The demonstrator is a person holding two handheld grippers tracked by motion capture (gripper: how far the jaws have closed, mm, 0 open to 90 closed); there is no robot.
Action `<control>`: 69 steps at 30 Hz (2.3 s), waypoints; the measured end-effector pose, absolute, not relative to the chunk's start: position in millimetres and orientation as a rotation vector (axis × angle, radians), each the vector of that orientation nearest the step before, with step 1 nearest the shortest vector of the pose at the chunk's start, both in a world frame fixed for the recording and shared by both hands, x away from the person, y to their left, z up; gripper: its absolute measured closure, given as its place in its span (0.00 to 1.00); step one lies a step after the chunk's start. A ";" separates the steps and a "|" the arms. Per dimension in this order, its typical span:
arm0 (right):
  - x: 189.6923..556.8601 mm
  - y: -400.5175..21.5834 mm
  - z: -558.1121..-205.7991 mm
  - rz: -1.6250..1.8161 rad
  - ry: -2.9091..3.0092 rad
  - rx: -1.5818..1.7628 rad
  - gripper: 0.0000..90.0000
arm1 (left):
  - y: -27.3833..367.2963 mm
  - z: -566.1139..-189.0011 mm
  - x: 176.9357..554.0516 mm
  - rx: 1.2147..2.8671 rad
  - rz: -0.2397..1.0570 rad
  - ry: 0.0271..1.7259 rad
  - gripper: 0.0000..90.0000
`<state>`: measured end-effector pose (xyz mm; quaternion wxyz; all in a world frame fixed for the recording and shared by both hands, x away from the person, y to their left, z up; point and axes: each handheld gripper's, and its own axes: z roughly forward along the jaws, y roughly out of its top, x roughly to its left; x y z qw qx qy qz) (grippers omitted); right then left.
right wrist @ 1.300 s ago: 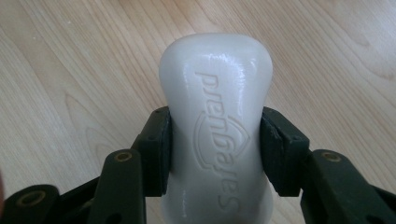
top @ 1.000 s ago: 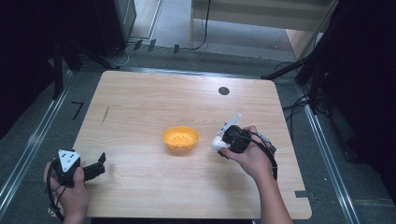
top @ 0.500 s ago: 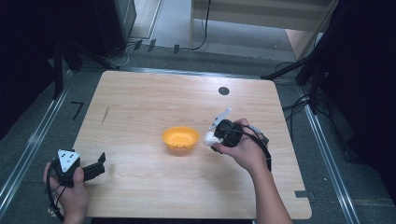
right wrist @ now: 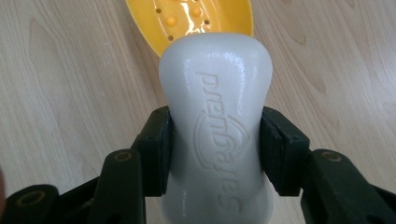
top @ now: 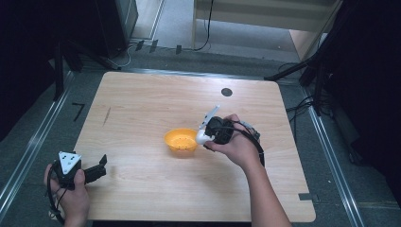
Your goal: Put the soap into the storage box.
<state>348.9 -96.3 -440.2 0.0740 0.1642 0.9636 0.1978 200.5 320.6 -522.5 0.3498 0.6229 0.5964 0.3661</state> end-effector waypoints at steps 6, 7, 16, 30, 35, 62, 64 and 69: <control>352.5 -82.1 -439.6 0.587 2.908 0.448 0.56 | 320.7 -522.6 200.6 1.612 0.947 1.545 0.00; 353.2 -80.3 -438.8 0.590 2.907 0.435 0.56 | 320.7 -522.6 200.6 1.613 0.948 1.545 0.00; 359.2 -65.0 -431.7 0.584 2.899 0.316 0.56 | 320.7 -522.6 200.6 1.613 0.947 1.545 0.00; 365.8 -44.0 -440.1 0.569 2.915 0.179 0.56 | 320.9 -522.5 200.7 1.614 0.943 1.545 0.00; 368.4 -38.8 -442.3 0.574 2.918 0.160 0.56 | 321.0 -522.5 200.7 1.614 0.942 1.545 0.00; 379.2 -18.0 -459.2 0.560 2.968 0.055 0.56 | 321.0 -522.5 200.9 1.618 0.940 1.544 0.00; 379.2 -17.4 -460.3 0.556 2.975 0.062 0.56 | 321.0 -522.5 201.0 1.617 0.939 1.544 0.00; 379.7 -15.0 -462.5 0.539 2.974 0.063 0.56 | 321.0 -522.5 201.0 1.617 0.938 1.544 0.00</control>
